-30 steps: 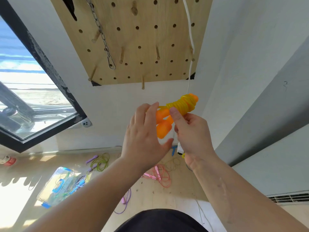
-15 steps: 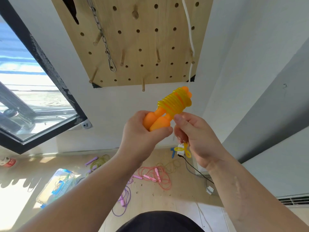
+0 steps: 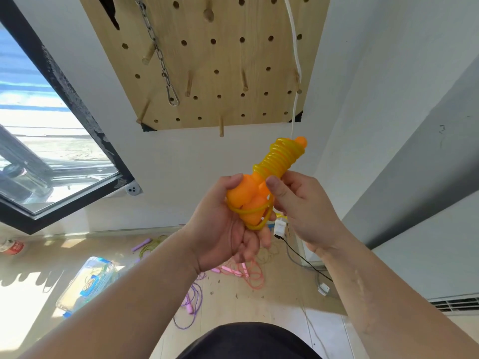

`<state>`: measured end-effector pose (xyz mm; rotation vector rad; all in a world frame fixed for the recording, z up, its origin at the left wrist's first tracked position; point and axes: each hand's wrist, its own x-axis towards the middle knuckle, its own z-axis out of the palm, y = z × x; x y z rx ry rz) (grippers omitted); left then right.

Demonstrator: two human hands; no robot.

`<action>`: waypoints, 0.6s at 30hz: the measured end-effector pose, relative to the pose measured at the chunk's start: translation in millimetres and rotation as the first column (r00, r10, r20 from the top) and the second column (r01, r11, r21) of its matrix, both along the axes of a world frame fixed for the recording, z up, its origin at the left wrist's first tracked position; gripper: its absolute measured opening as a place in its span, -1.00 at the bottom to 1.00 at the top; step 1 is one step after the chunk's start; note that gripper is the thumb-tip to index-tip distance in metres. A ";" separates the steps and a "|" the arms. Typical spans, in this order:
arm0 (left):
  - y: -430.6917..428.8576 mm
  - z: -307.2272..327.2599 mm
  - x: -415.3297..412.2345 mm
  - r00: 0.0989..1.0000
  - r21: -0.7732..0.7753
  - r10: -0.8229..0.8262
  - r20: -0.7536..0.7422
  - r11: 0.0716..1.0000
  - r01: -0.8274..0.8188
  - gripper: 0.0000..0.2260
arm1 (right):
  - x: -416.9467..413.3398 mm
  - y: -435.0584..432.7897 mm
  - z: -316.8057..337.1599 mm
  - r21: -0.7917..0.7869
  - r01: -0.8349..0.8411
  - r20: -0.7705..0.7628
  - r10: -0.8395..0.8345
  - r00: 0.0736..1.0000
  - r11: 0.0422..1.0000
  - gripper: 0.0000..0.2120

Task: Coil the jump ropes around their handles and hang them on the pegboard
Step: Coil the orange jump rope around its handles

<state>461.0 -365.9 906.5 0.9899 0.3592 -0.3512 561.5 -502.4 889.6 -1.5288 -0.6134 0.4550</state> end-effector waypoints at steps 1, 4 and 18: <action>-2.6 -0.4 2.0 0.998 0.186 0.057 -0.007 0.981 -0.055 -0.38 | -0.6 1.2 -2.0 -0.026 0.050 0.002 -0.050 0.999 0.998 -0.53; -8.9 -5.8 2.5 0.918 0.721 0.296 0.265 0.571 -0.392 -0.59 | -4.3 5.5 -6.5 -0.083 0.192 0.000 -0.193 0.981 0.978 -0.42; -3.2 -6.5 1.6 0.876 0.873 0.072 0.477 0.081 -0.482 -0.53 | -13.4 3.2 7.8 0.031 0.065 -0.088 -0.062 0.994 0.997 -0.79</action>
